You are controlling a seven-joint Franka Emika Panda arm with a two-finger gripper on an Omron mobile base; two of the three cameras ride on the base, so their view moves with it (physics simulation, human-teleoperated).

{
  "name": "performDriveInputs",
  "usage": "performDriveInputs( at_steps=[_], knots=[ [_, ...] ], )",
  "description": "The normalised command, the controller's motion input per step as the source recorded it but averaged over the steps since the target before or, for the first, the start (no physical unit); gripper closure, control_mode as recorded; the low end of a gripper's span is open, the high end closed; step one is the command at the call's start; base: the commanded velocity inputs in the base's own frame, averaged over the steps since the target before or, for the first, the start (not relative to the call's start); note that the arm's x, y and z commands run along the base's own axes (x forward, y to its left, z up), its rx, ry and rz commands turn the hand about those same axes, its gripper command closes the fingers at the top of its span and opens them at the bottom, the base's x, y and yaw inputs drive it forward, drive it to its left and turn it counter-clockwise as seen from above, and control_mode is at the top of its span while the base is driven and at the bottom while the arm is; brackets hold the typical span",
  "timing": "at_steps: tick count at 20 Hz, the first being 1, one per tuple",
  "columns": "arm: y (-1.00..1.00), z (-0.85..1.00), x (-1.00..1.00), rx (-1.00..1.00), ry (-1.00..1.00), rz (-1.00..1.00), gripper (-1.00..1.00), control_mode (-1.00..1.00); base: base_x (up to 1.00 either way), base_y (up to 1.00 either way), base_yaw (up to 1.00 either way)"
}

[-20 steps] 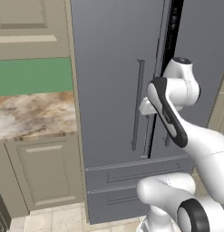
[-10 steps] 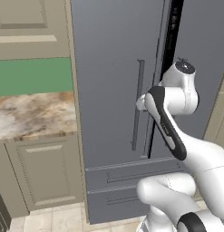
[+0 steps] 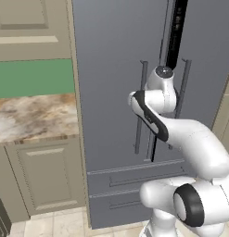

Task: Take the lemon wedge from the fridge and place it on the plate with fish on the dining counter.

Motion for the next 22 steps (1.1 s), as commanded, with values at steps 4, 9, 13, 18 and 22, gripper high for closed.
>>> performDriveInputs(
  at_steps=[4,9,13,18,22],
  knots=[
    [0.00,-0.14,0.79,0.01,0.00,-0.02,-1.00,-1.00,0.00,0.00,0.00],
    [0.00,-0.21,0.35,0.06,-0.02,0.00,-1.00,-1.00,0.00,0.00,0.00],
    [0.00,-0.35,0.11,0.01,-0.22,0.00,-1.00,-1.00,0.00,0.00,0.00],
    [0.00,-0.30,-0.10,-0.01,-0.29,0.01,-1.00,-1.00,0.00,0.00,0.00],
    [0.00,-0.10,0.08,0.00,-0.10,0.00,-1.00,-1.00,0.00,0.00,0.00]
  ],
)
